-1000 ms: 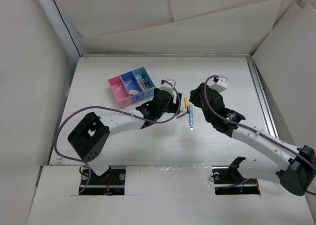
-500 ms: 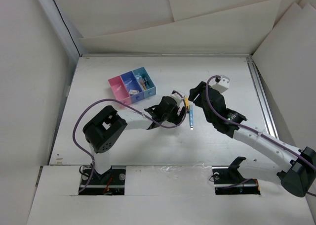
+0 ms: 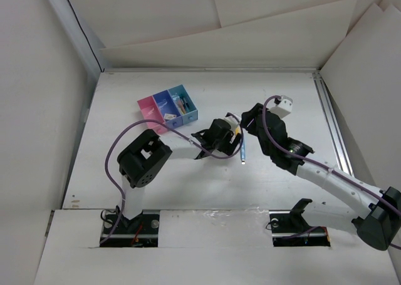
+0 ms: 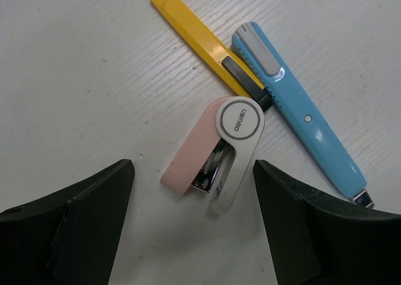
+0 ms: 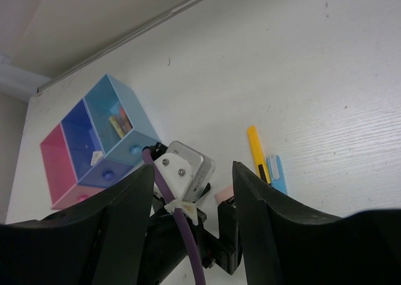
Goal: Sort the stationery into containers
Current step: Move the stapler to the center of the board.
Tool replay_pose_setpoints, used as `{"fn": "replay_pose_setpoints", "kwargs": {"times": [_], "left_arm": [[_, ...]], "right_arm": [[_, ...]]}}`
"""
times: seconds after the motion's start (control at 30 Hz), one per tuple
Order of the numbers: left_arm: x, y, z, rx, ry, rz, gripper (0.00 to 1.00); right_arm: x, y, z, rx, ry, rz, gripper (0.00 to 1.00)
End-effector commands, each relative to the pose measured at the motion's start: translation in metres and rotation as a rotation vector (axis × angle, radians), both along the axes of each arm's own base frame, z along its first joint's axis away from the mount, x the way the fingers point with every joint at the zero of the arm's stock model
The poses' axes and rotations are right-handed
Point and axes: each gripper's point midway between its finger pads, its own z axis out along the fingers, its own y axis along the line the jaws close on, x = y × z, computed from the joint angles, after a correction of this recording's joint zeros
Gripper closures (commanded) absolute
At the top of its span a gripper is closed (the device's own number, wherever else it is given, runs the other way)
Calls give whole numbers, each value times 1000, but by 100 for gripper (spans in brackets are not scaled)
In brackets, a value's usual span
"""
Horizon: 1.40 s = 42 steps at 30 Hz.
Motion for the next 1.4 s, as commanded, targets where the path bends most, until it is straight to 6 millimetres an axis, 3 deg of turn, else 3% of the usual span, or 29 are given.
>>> {"fn": "replay_pose_setpoints", "kwargs": {"times": [0.0,0.1,0.37,0.6,0.87,1.03,1.23,1.37], "left_arm": [[6,-3,4,22,-25,-3,26],[7,-4,6,14,-32,-2,30],[-7,-2,-5,9,1,-16,70],[-21,0,-11,28,20,3,85],[-31,25,-5,19,36,92,91],[-45,43,-5,14,76,136,92],[-68,48,-22,40,150,160,82],[-71,40,-22,12,160,151,49]], "right_arm": [[0,1,13,41,-44,-6,42],[0,1,13,41,-44,-6,42],[0,1,13,41,-44,-6,42],[0,2,10,35,-37,-6,43],[-2,0,17,49,-53,-6,43],[0,3,10,30,-38,5,43],[0,3,10,30,-38,5,43],[1,4,7,24,-31,5,43]]}}
